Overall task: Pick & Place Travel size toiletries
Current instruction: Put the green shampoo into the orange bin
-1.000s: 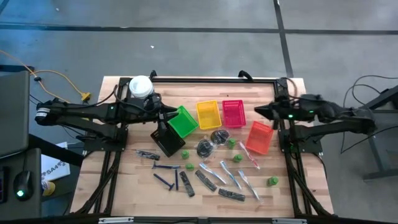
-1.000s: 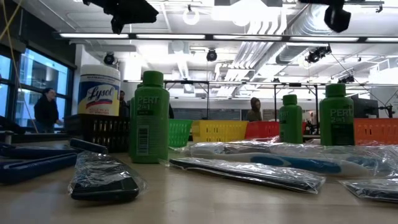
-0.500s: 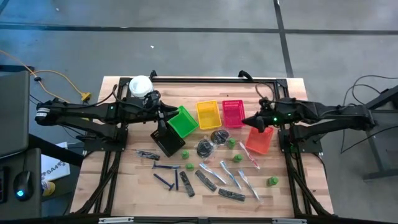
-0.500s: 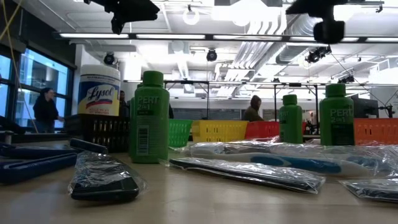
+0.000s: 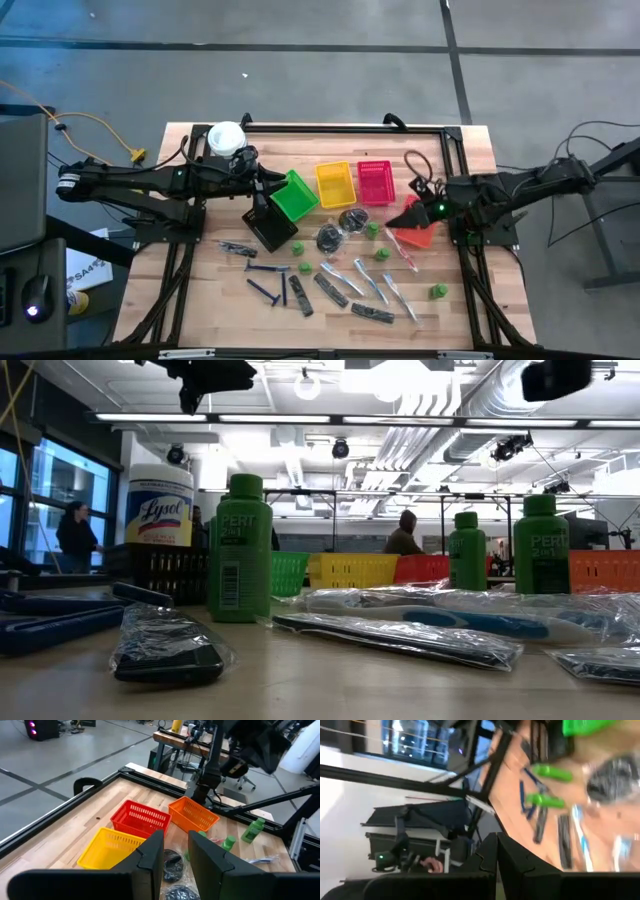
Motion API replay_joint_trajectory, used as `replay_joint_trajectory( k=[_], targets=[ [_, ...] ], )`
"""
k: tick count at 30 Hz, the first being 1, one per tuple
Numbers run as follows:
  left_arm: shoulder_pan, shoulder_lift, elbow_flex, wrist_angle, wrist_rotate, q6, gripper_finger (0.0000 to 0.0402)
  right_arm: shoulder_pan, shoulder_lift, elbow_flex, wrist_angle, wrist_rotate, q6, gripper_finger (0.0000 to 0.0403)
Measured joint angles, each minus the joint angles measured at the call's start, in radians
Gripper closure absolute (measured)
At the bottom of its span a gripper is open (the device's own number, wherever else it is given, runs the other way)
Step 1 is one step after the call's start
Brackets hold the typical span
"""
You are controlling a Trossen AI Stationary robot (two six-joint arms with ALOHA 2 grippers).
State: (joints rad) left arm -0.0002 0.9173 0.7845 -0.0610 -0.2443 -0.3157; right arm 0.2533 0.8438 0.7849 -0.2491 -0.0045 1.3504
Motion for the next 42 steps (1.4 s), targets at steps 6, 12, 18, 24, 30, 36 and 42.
replay_joint_trajectory(
  k=[6, 12, 18, 24, 30, 36, 42],
  targets=[
    [0.000, 0.000, 0.000, 0.000, 0.035, 0.035, 0.0316, 0.133, 0.026, 0.000, -0.152, -0.019, 0.247, 0.0398],
    [0.000, 0.000, 0.000, 0.002, 0.055, 0.049, 0.0316, 0.232, 0.046, 0.000, -0.184, -0.191, 0.451, 0.0398],
    [0.000, 0.000, 0.000, 0.001, 0.055, 0.049, 0.0316, 0.275, 0.046, 0.000, -0.176, -0.382, 0.707, 0.0398],
    [0.000, 0.000, 0.000, 0.000, 0.055, 0.049, 0.0316, 0.299, 0.046, 0.000, -0.274, -0.418, 0.796, 0.0398],
    [0.000, 0.000, 0.000, 0.000, 0.060, 0.049, 0.0316, 0.343, 0.048, 0.000, -0.482, -0.413, 0.873, 0.0398],
    [0.000, 0.000, 0.000, 0.000, 0.103, 0.049, 0.0316, 0.466, 0.089, 0.000, -0.514, -0.325, 0.991, 0.0398],
    [0.000, 0.000, 0.000, 0.000, 0.107, 0.049, 0.0316, 0.556, 0.160, 0.000, -0.536, -0.281, 1.044, 0.0398]
  ],
)
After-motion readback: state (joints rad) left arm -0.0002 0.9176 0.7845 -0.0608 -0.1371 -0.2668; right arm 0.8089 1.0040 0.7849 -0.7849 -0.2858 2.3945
